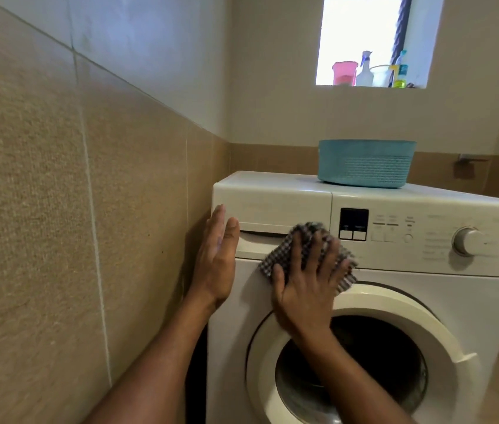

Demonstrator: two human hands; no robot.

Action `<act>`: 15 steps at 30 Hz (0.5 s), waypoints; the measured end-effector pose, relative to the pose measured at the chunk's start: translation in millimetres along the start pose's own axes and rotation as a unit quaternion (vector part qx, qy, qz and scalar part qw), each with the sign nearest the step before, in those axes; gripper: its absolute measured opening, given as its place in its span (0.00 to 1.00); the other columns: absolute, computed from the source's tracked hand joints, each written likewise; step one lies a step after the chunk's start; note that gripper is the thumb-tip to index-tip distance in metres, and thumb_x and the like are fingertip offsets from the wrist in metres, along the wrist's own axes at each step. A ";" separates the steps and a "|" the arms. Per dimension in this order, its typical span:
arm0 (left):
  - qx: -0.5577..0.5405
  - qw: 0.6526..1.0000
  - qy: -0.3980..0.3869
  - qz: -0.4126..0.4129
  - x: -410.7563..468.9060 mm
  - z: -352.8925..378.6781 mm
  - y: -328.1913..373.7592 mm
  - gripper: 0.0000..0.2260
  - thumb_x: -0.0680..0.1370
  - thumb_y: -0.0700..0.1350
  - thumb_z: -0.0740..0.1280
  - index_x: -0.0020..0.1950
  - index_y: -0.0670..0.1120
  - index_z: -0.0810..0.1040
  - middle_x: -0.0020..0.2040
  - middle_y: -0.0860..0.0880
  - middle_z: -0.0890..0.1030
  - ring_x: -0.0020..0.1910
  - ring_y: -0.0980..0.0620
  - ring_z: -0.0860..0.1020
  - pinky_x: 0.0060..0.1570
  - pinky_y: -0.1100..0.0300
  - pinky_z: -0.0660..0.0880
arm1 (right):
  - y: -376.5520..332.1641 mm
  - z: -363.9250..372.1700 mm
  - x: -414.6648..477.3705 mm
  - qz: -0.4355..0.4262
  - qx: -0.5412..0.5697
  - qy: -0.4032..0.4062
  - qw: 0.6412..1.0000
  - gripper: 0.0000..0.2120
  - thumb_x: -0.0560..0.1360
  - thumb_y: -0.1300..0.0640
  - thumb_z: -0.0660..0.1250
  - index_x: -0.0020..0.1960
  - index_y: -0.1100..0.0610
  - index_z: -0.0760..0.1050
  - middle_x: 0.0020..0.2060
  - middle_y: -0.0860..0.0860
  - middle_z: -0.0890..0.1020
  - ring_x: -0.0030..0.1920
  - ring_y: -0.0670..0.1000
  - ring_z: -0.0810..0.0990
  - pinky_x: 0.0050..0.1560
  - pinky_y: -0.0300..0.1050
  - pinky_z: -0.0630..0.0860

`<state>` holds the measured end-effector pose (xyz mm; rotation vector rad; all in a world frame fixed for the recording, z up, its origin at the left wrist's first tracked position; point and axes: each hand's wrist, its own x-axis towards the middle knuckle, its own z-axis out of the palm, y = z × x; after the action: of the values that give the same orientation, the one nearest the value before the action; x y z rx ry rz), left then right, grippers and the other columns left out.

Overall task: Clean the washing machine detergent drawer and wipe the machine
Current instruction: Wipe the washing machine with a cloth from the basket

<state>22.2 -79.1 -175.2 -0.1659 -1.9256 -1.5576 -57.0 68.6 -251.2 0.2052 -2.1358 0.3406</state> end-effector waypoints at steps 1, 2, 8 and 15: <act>-0.008 1.000 0.005 0.000 1.2 -0.2 -1.5 0.38 0.75 0.70 0.53 0.82 0.55 0.56 0.82 0.56 0.57 0.79 0.60 0.55 0.80 0.53 0.53 | -8.3 6.6 -10.7 -0.042 0.001 -0.005 0.999 0.37 0.79 0.42 0.58 0.81 0.54 0.48 0.80 0.59 0.44 0.79 0.65 0.42 0.75 0.70 0.45; -0.020 1.000 0.010 -0.002 1.9 -0.6 -2.7 0.39 0.75 0.71 0.54 0.82 0.55 0.56 0.82 0.56 0.58 0.79 0.60 0.57 0.80 0.54 0.54 | -18.2 12.0 -17.7 -0.091 -0.001 -0.010 0.996 0.36 0.79 0.42 0.58 0.81 0.53 0.49 0.81 0.57 0.44 0.79 0.63 0.43 0.75 0.68 0.45; -0.056 0.998 0.027 0.008 1.9 2.2 -4.5 0.34 0.79 0.66 0.56 0.82 0.54 0.56 0.81 0.54 0.60 0.78 0.59 0.60 0.73 0.63 0.60 | -67.8 10.1 23.1 -0.284 -0.040 -0.044 0.957 0.35 0.80 0.41 0.48 0.82 0.54 0.43 0.80 0.53 0.40 0.80 0.57 0.38 0.77 0.63 0.41; -0.069 0.992 0.104 0.024 6.5 -2.5 7.2 0.30 0.83 0.62 0.54 0.82 0.55 0.52 0.83 0.51 0.56 0.80 0.53 0.59 0.78 0.48 0.59 | -69.7 12.5 31.9 -0.367 -0.083 -0.003 0.926 0.37 0.79 0.44 0.58 0.81 0.55 0.46 0.80 0.56 0.42 0.80 0.60 0.42 0.77 0.63 0.39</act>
<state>21.6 -81.3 -165.4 -0.1041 -1.6445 -1.6089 -65.3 -1.9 -219.8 0.8730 -1.9164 -0.2792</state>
